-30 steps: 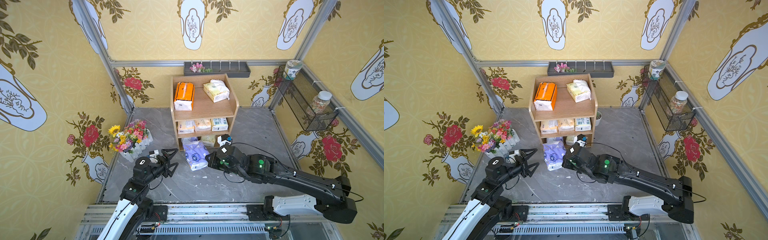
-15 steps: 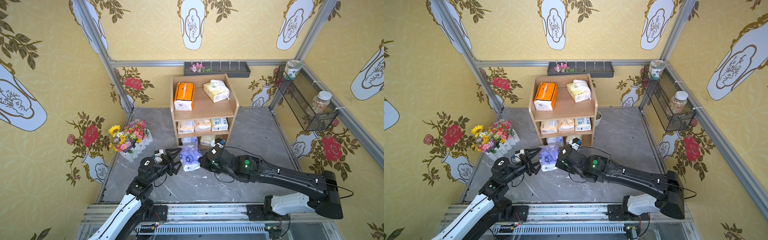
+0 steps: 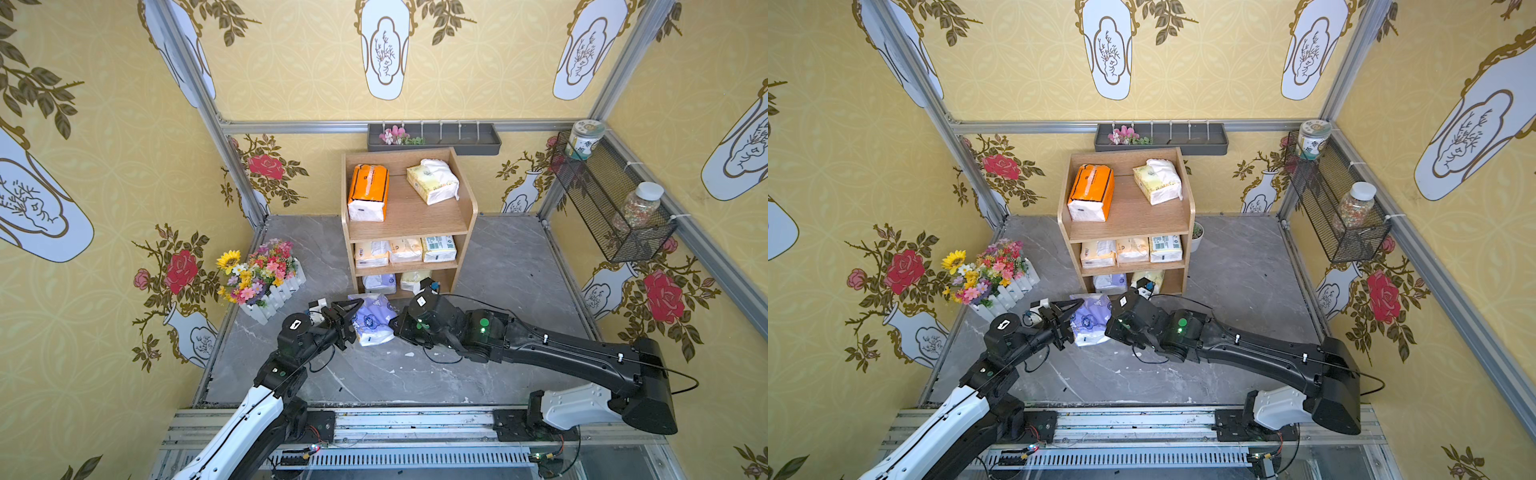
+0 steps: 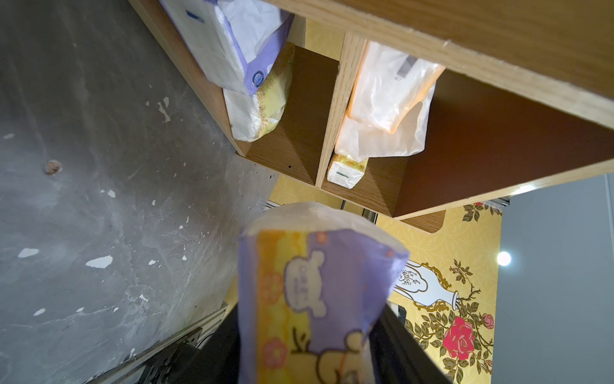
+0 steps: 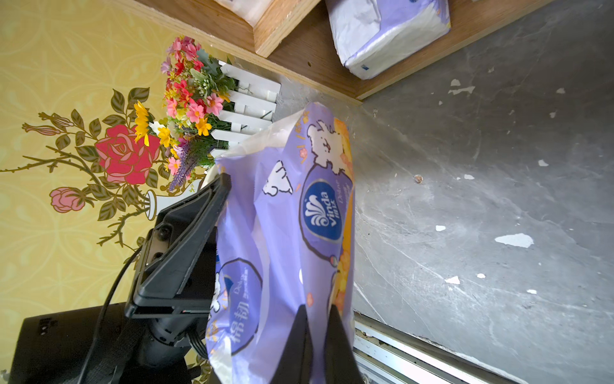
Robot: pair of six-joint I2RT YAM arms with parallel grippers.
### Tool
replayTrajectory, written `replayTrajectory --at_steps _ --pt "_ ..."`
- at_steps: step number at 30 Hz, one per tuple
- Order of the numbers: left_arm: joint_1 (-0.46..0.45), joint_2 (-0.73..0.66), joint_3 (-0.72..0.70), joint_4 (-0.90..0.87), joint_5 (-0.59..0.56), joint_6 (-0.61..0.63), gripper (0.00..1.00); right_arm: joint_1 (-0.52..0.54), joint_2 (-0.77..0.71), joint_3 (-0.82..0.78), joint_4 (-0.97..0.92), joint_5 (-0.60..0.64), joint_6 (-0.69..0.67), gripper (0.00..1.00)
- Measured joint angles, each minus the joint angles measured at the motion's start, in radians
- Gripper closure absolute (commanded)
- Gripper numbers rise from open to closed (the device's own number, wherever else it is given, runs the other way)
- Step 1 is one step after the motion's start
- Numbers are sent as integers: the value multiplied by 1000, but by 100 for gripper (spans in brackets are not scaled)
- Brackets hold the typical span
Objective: Remove the tissue boxes from the shelf
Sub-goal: Pick up a box of tissues from the shelf.
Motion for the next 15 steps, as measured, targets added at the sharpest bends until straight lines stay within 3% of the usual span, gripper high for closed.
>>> replayTrajectory --at_steps 3,6,12,15 --pt "-1 -2 0 0 -6 6 62 0 5 0 0 -6 0 100" --pt "-1 -1 -3 -2 -6 15 73 -2 7 5 -4 -10 -3 88" --pt "-1 14 0 5 -18 56 79 -16 18 65 -54 -43 -50 30" --pt "-1 29 6 -2 -25 109 81 -42 23 112 -110 -58 -101 15"
